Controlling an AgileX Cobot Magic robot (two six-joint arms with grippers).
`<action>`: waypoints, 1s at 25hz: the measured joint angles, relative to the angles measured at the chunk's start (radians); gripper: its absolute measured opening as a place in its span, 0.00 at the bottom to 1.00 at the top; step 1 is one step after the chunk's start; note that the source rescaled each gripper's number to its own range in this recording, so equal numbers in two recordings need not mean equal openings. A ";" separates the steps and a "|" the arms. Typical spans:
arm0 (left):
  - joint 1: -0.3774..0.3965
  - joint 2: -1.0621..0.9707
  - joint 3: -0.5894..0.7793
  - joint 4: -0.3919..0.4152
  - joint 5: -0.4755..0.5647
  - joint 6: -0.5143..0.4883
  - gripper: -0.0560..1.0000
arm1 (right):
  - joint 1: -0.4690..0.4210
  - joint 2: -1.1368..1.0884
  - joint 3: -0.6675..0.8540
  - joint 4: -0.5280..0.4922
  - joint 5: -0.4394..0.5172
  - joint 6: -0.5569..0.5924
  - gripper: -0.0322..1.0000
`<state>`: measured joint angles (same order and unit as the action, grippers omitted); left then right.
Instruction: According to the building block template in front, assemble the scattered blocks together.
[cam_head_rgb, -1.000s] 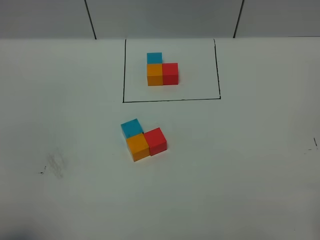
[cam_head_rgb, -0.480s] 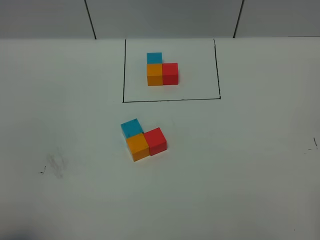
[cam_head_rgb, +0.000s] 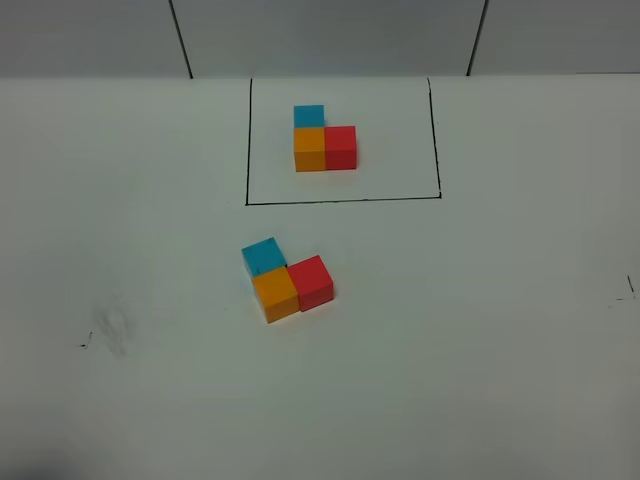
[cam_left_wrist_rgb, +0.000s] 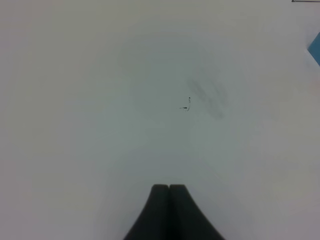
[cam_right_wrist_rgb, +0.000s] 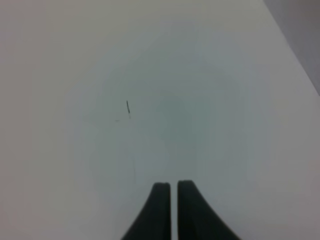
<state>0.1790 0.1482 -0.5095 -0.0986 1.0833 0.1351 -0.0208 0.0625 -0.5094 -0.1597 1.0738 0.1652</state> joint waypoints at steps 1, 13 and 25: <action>0.000 0.000 0.000 0.000 0.000 0.000 0.05 | -0.001 -0.011 0.001 0.000 0.000 0.000 0.03; 0.000 0.000 0.000 0.000 0.000 0.000 0.05 | -0.004 -0.067 0.006 0.001 0.001 -0.003 0.03; 0.000 0.000 0.000 0.000 0.000 0.000 0.05 | -0.004 -0.067 0.006 0.002 0.001 -0.004 0.03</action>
<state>0.1790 0.1482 -0.5095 -0.0986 1.0833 0.1351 -0.0249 -0.0045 -0.5036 -0.1579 1.0744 0.1609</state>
